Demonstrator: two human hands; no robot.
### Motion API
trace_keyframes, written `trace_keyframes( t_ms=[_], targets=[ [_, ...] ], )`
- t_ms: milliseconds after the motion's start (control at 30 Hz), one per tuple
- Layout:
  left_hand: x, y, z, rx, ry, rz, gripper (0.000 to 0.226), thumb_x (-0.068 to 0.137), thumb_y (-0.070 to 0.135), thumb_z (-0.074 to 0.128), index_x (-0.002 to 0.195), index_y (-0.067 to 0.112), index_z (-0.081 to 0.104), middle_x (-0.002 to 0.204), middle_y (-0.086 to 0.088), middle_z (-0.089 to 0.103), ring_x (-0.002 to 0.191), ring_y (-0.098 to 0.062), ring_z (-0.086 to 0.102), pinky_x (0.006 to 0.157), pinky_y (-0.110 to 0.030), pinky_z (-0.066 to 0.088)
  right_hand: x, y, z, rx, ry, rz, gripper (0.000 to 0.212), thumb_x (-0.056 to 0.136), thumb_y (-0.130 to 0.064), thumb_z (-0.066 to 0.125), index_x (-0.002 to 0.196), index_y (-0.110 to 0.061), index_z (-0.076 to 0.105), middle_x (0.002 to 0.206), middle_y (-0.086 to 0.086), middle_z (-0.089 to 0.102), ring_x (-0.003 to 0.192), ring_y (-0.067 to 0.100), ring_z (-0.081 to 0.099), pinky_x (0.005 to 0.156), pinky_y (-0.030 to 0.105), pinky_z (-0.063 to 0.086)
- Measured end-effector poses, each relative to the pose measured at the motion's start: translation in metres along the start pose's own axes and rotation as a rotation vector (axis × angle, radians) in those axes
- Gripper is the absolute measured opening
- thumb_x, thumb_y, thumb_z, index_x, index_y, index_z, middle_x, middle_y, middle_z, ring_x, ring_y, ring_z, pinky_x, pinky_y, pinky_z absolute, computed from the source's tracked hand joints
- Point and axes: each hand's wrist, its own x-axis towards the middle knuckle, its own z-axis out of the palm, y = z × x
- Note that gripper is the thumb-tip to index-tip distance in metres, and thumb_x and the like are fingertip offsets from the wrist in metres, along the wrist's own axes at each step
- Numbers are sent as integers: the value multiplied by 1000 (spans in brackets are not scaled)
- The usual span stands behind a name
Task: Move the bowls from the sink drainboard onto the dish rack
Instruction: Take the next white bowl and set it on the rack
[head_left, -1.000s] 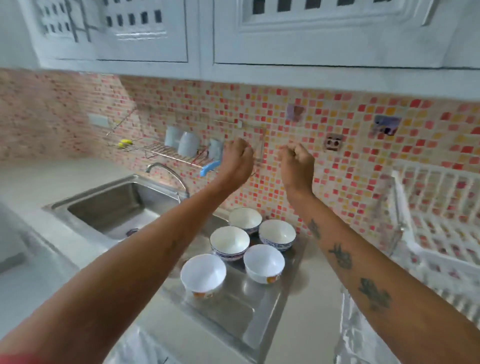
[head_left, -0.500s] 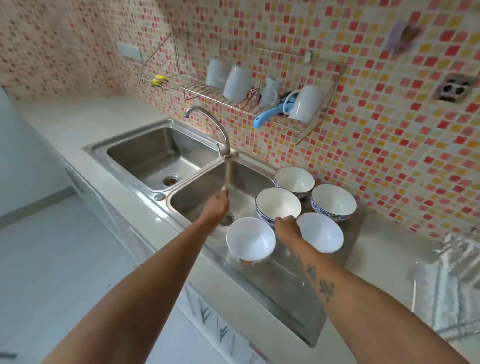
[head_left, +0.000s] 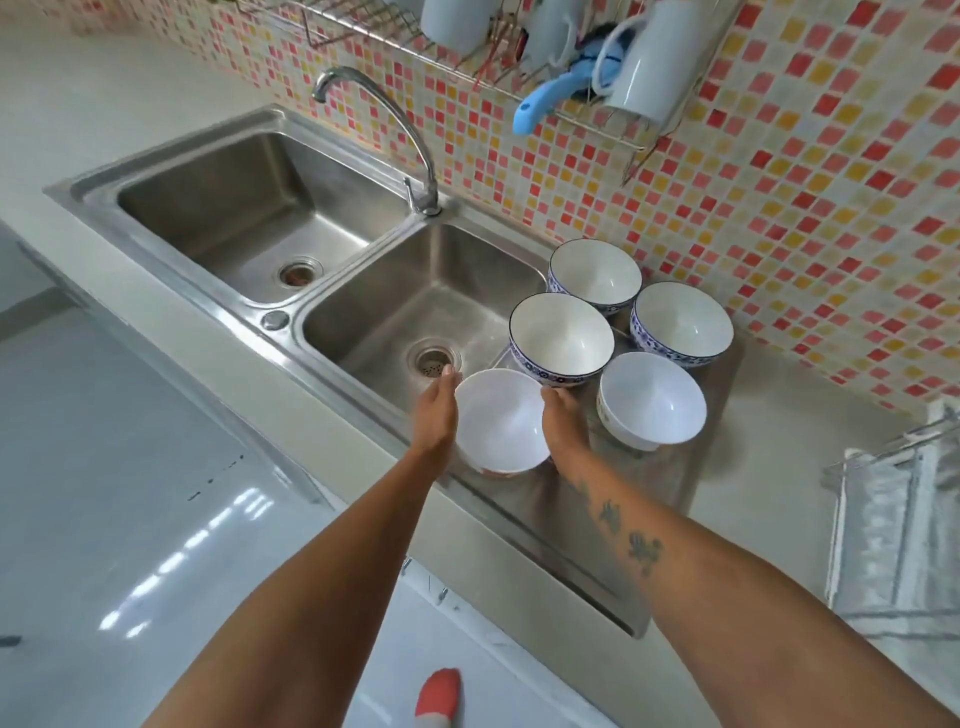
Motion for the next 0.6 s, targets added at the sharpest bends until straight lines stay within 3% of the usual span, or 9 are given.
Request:
trace_keyframes(
  t_ms=[200,333,467,600],
  targets=[
    [-12,-2,15,-166,53,-77,38,100,40,37,81,22,64,100,-10,66,93,-25,61,83,-34,46,-3,0,9,106,80,37,18,92,-21,42,85,-16,57,94,9,59,89,28,54,85,42,48],
    [-10,0,14,-212,63,-140,42,100,46,34,100,17,65,103,-11,66,95,-28,62,85,-36,47,-5,1,8,139,51,50,23,90,-22,41,73,-19,56,93,9,60,90,28,55,86,44,49],
    [-14,6,14,-237,54,-220,56,98,53,31,117,12,65,109,-14,66,97,-31,62,90,-40,49,-11,1,3,146,32,50,20,89,-23,40,86,-16,58,98,8,61,100,33,60,94,49,50],
    [-32,26,16,-292,51,-208,49,97,51,32,102,16,65,106,-13,67,97,-33,62,92,-42,49,-28,-13,-12,225,38,-3,19,94,-20,39,93,-15,58,101,6,59,94,25,53,86,36,45]
  ],
)
